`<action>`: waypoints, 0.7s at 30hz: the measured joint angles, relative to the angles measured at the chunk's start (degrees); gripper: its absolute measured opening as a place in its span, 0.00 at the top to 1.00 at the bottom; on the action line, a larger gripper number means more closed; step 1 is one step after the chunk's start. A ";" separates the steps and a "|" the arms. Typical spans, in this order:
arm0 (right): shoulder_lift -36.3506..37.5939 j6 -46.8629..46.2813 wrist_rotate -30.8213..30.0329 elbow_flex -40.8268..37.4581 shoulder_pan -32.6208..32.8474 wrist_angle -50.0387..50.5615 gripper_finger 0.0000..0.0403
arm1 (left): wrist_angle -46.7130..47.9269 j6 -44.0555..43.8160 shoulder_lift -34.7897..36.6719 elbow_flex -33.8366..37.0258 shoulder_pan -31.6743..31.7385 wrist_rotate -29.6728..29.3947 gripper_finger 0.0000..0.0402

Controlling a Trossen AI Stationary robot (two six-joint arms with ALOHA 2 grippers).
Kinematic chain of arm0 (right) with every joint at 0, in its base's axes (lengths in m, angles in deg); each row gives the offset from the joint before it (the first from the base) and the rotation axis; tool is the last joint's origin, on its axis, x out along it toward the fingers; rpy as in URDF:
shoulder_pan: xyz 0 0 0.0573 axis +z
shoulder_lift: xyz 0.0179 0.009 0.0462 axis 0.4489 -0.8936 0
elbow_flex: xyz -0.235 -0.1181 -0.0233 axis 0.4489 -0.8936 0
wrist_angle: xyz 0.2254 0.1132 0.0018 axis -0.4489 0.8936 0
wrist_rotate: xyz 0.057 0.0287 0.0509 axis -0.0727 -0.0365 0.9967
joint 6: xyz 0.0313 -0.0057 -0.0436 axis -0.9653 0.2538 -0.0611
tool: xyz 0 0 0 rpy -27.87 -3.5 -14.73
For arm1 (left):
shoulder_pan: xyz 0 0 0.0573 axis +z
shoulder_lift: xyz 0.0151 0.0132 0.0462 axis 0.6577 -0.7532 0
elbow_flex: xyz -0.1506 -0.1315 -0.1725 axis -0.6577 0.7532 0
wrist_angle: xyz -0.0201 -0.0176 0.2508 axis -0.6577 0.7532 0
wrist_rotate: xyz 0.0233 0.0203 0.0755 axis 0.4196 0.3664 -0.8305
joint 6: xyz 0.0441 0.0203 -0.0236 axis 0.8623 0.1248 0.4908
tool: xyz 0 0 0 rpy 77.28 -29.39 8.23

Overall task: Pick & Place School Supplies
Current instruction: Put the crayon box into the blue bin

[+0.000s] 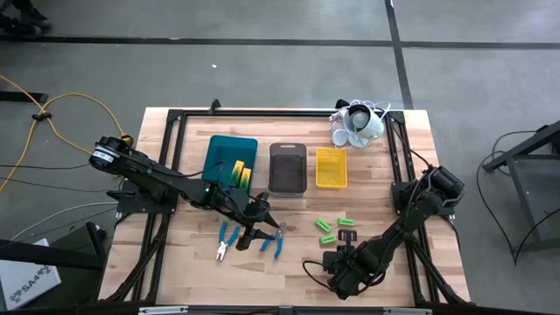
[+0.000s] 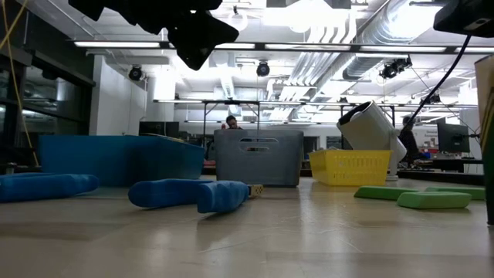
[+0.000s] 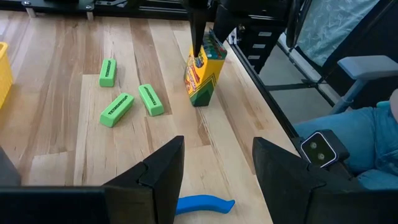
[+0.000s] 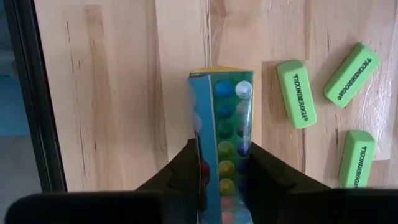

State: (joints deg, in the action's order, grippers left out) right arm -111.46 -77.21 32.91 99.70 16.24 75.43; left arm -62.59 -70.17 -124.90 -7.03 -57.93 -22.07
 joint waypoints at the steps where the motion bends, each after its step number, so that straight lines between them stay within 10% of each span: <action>1: 0.00 0.00 0.05 0.00 0.00 0.00 0.79 | 0.00 -0.01 0.00 0.00 0.00 0.00 0.54; 21: 8.66 2.57 -5.38 0.01 -3.05 -6.53 0.80 | -0.32 -0.42 0.00 -0.02 0.00 -0.02 0.54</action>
State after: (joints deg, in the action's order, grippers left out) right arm -102.80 -74.64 27.53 99.71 13.19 68.90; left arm -62.91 -70.58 -124.90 -7.05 -57.93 -22.09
